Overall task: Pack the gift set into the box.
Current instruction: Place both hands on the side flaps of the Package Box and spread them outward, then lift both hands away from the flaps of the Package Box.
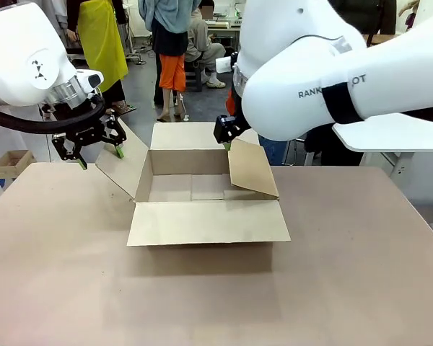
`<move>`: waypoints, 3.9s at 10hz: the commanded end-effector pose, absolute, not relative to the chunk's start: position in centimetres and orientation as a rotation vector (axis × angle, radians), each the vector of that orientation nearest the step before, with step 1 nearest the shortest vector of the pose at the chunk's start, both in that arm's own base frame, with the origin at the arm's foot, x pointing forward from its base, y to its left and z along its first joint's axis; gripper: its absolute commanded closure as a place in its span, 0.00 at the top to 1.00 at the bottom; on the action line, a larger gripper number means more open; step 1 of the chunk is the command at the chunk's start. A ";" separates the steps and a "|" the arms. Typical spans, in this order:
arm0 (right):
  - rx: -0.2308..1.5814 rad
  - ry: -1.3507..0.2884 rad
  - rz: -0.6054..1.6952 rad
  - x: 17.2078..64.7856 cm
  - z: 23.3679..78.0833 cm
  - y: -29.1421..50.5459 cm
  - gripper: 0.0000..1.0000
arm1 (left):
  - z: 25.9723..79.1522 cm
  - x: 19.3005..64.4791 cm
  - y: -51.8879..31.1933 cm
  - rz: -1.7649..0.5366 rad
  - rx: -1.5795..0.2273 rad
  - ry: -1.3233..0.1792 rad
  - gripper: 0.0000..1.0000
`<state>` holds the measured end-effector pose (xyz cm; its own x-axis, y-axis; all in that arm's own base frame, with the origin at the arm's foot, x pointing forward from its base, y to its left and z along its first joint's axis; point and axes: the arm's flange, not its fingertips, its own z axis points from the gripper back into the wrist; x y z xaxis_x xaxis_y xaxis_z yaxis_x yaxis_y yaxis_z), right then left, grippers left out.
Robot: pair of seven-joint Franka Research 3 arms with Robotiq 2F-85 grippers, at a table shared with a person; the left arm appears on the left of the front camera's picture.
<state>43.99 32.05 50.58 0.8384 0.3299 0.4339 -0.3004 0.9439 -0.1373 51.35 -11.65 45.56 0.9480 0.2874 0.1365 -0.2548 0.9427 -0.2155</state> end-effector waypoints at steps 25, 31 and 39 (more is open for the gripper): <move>0.280 -0.594 -0.143 51.9 41.9 12.9 1.00 | 45.8 51.2 -11.6 0.288 -0.181 -0.166 1.00; 0.071 -0.601 -0.162 53.5 42.2 14.3 1.00 | 45.8 51.2 -11.6 0.288 -0.181 -0.166 1.00; 0.071 -0.601 -0.162 53.5 42.2 14.3 1.00 | 45.8 51.2 -11.6 0.288 -0.181 -0.166 1.00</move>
